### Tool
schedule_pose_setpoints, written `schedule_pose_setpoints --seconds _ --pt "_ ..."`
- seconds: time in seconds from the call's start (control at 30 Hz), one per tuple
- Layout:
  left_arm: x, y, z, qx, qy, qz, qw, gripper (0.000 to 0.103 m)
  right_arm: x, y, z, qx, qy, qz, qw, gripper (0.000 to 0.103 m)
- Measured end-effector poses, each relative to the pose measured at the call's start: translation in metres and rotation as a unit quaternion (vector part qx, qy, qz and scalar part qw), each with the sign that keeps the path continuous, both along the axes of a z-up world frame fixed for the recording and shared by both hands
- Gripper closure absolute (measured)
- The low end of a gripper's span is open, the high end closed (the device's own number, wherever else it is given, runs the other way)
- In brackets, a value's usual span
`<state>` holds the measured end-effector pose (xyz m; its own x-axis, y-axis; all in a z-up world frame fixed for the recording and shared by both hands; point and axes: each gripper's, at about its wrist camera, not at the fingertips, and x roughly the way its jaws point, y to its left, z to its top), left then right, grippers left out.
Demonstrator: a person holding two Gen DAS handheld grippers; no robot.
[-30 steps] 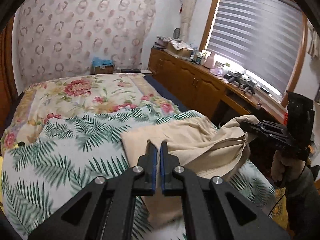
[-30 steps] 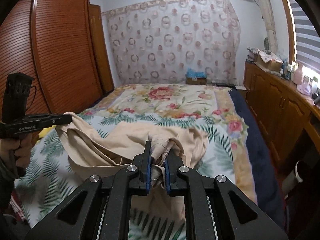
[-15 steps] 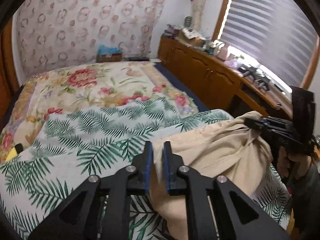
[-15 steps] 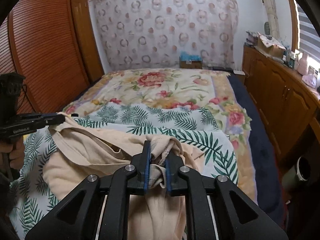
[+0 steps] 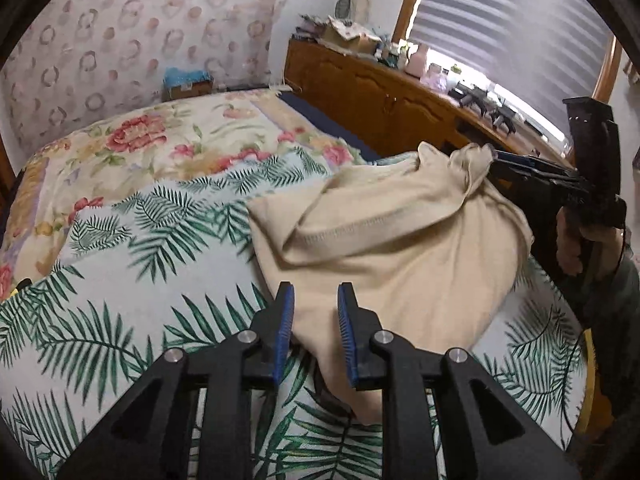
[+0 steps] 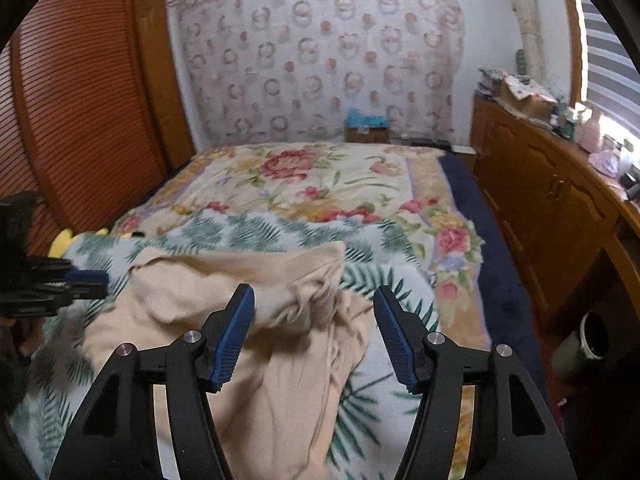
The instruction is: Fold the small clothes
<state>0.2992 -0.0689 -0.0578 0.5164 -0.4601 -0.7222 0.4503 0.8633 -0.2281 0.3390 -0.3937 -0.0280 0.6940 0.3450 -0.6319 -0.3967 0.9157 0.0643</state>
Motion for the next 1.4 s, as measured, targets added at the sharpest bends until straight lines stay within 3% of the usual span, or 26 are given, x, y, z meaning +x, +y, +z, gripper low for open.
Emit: schedule_pose_setpoints --seconds 0.17,0.3,0.47,0.5,0.67,0.83,0.9,1.03,1.2,1.4 --pt "0.019 -0.012 -0.007 0.015 0.004 0.003 0.9999 0.083 -0.007 0.009 -0.023 -0.049 0.026 0.031 0.998 0.040" --pt "0.042 -0.018 -0.009 0.018 0.009 0.016 0.9997 0.083 0.010 0.014 -0.037 -0.062 0.040 0.030 0.997 0.040" --pt "0.066 -0.017 -0.005 -0.005 0.004 0.032 0.9995 0.083 0.045 0.010 -0.035 -0.046 0.030 0.011 0.998 0.040" --pt "0.070 -0.015 -0.004 -0.009 0.005 0.037 0.9992 0.083 0.050 0.009 -0.034 -0.046 0.029 0.006 0.998 0.045" --pt "0.081 0.001 -0.005 -0.003 0.003 0.072 0.9974 0.083 0.073 -0.002 -0.035 -0.093 0.014 -0.066 0.993 0.052" --pt "0.073 0.012 -0.003 -0.020 0.012 0.062 0.9978 0.082 0.064 -0.017 -0.024 -0.055 0.016 -0.063 0.996 0.051" --pt "0.068 0.011 -0.002 -0.024 0.014 0.055 0.9981 0.079 0.053 -0.015 -0.021 -0.044 0.019 -0.049 0.998 0.038" --pt "0.059 0.003 -0.007 -0.001 0.033 0.044 0.9985 0.078 0.036 -0.004 -0.022 -0.025 0.033 -0.019 0.999 0.023" --pt "0.056 -0.006 -0.022 0.022 0.059 0.026 0.9977 0.078 0.025 0.008 -0.036 -0.029 0.053 -0.004 0.998 0.021" --pt "0.056 -0.014 -0.023 0.045 0.052 0.033 0.9971 0.077 0.028 0.004 -0.056 -0.014 0.091 -0.008 0.996 0.021"
